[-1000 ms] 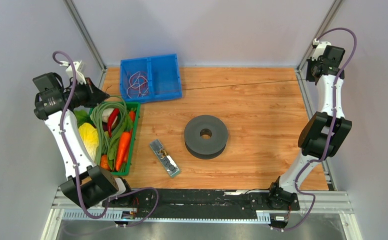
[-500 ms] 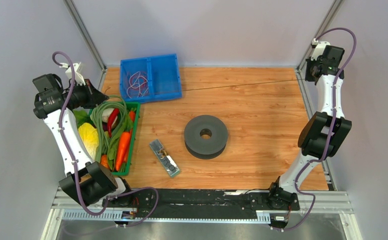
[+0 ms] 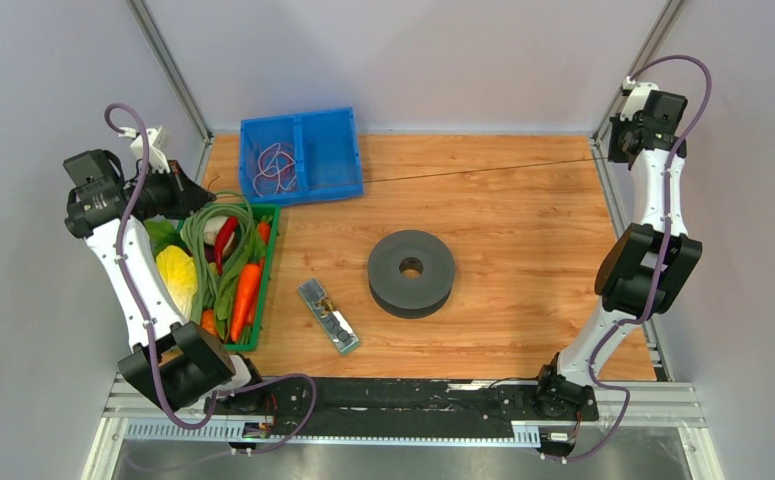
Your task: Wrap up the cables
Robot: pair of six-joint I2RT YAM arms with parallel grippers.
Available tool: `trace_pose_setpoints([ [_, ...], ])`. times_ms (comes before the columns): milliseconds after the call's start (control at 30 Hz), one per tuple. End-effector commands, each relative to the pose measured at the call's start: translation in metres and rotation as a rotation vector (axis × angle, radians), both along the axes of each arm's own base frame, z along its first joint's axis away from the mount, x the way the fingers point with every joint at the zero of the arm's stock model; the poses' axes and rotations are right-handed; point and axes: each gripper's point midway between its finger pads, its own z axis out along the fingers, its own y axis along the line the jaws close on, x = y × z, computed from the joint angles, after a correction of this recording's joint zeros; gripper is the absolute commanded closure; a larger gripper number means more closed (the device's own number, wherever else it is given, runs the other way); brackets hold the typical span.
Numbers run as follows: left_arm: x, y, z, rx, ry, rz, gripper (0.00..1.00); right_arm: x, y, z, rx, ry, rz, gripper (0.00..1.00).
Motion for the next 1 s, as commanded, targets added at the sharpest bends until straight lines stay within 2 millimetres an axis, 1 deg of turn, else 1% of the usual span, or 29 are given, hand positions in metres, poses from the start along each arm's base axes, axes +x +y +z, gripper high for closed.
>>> trace_pose_setpoints([
  [0,0.003,0.041,0.006,0.165,-0.066,0.064,1.0,-0.004,-0.055,0.043,-0.131,-0.097,-0.164,1.0],
  [100,0.003,0.005,0.011,0.146,-0.097,-0.044,1.0,0.002,-0.02,0.048,-0.094,-0.102,-0.098,1.0],
  [133,0.005,-0.008,0.012,0.15,-0.112,-0.082,1.0,0.007,0.0,0.049,-0.069,-0.109,-0.042,1.0],
  [200,0.009,-0.033,0.017,0.147,-0.147,-0.146,1.0,0.01,0.017,0.047,-0.058,-0.101,-0.005,1.0],
  [267,0.016,-0.06,0.029,0.135,-0.201,-0.209,1.0,0.01,0.02,0.045,-0.06,-0.086,-0.002,1.0],
  [333,0.021,-0.087,0.041,0.11,-0.24,-0.27,1.0,0.008,0.013,0.04,-0.087,-0.057,-0.011,0.99],
  [367,0.023,-0.107,0.048,0.08,-0.251,-0.31,1.0,0.004,0.01,0.035,-0.099,-0.031,-0.002,0.97],
  [433,0.028,-0.137,0.065,0.043,-0.301,-0.374,1.0,-0.005,0.011,0.023,-0.113,0.027,0.03,0.9],
  [467,0.028,-0.152,0.071,0.025,-0.32,-0.407,1.0,-0.01,0.015,0.017,-0.115,0.052,0.054,0.82],
  [500,0.031,-0.168,0.076,0.019,-0.34,-0.443,1.0,-0.017,0.017,0.006,-0.117,0.088,0.077,0.71],
  [533,0.032,-0.183,0.082,0.013,-0.36,-0.477,1.0,-0.024,0.021,-0.001,-0.119,0.114,0.094,0.65],
  [567,0.033,-0.201,0.083,0.008,-0.37,-0.519,1.0,-0.032,0.021,-0.011,-0.121,0.143,0.101,0.57],
  [600,0.036,-0.215,0.087,0.001,-0.382,-0.544,1.0,-0.039,0.023,-0.017,-0.128,0.163,0.117,0.42],
  [633,0.038,-0.23,0.088,-0.011,-0.381,-0.575,1.0,-0.044,0.027,-0.021,-0.12,0.171,0.131,0.23],
  [667,0.041,-0.243,0.089,-0.024,-0.384,-0.604,1.0,-0.05,0.033,-0.026,-0.103,0.18,0.157,0.1],
  [700,0.041,-0.256,0.091,-0.031,-0.39,-0.638,1.0,-0.056,0.042,-0.025,-0.081,0.18,0.203,0.0],
  [767,0.043,-0.278,0.087,-0.037,-0.384,-0.689,1.0,-0.065,0.065,-0.018,-0.031,0.154,0.301,0.0],
  [833,0.044,-0.294,0.082,-0.045,-0.375,-0.734,1.0,-0.073,0.09,0.005,0.011,0.074,0.391,0.0],
  [867,0.043,-0.3,0.081,-0.053,-0.37,-0.752,1.0,-0.076,0.106,0.016,0.048,0.03,0.446,0.0],
  [900,0.04,-0.307,0.08,-0.064,-0.36,-0.776,1.0,-0.08,0.122,0.032,0.075,-0.023,0.495,0.0],
  [967,0.033,-0.316,0.078,-0.08,-0.341,-0.819,1.0,-0.086,0.163,0.065,0.122,-0.149,0.626,0.0],
])
